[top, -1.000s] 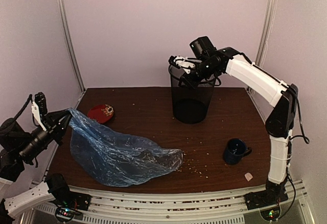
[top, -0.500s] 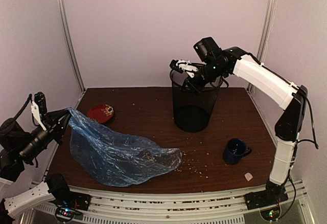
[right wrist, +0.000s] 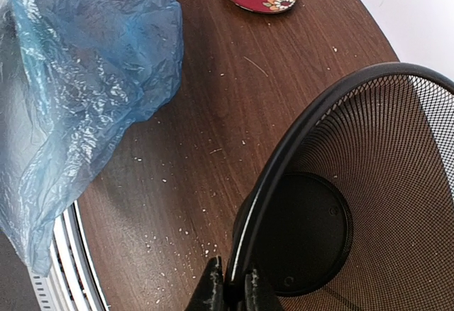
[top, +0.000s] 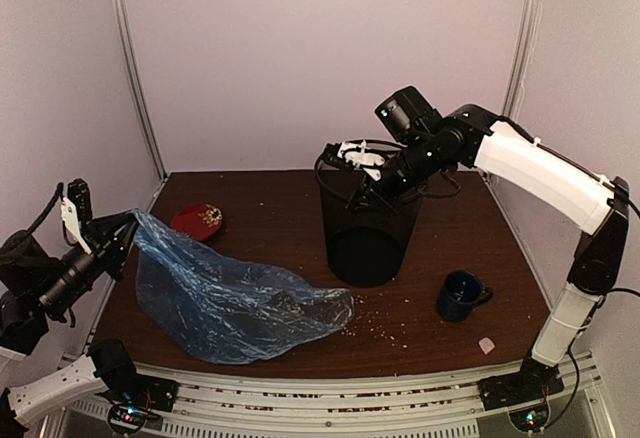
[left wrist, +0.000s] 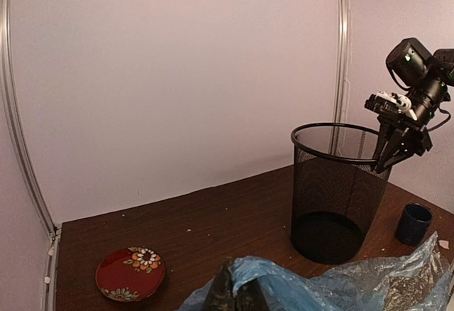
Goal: Put the trash bags into the trash bin
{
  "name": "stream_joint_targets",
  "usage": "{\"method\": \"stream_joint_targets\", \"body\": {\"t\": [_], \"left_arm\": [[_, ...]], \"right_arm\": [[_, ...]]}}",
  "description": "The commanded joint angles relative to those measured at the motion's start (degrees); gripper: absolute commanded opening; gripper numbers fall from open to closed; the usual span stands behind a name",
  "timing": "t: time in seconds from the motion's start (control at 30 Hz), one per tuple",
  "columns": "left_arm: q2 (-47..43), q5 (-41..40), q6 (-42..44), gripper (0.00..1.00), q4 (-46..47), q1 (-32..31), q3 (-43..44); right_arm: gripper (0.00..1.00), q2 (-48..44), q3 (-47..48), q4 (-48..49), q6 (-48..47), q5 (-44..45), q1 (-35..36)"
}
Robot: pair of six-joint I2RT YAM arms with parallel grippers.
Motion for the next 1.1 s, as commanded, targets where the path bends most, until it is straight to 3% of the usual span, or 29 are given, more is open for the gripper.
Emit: {"method": "stream_joint_targets", "body": {"t": [0.0, 0.13, 0.2, 0.27, 0.4, 0.53, 0.7, 0.93, 1.07], "left_arm": [[0.6, -0.5, 0.8, 0.00, 2.5, 0.3, -0.2], [-0.3, -0.9, 0.8, 0.00, 2.5, 0.5, -0.4], [-0.5, -1.3, 0.8, 0.00, 2.5, 0.5, -0.4], [-0.2, -1.6, 0.8, 0.00, 2.5, 0.6, -0.4], [1.2, -0.9, 0.8, 0.00, 2.5, 0.8, -0.3], [1.7, 1.0, 0.9, 0.00, 2.5, 0.8, -0.2], [1.1, 3.5, 1.3, 0.00, 2.4, 0.9, 0.2], [1.1, 2.7, 1.0, 0.00, 2.4, 0.9, 0.1], [1.4, 2.3, 1.2, 0.00, 2.4, 1.0, 0.0]], "right_arm": [[0.01, -3.5, -1.2, -1.8, -1.4, -1.8, 3.2], [0.02, -5.2, -3.2, -2.7, -3.3, -1.5, 6.5], [0.13, -5.6, -4.5, -2.6, -3.9, -2.1, 7.1], [0.31, -5.7, -4.6, -2.6, -4.2, -2.5, 7.2], [0.42, -6.9, -2.3, -2.9, -4.4, -4.0, 7.1], [0.45, -8.9, -1.3, -2.2, -3.8, -8.3, 7.2], [0.40, -10.5, -6.0, 0.0, -4.0, -12.8, 7.3], [0.41, -12.5, -17.0, -1.4, -6.3, -10.8, 7.5], [0.49, -16.5, -23.3, 3.2, -4.5, -9.6, 7.5]]}}
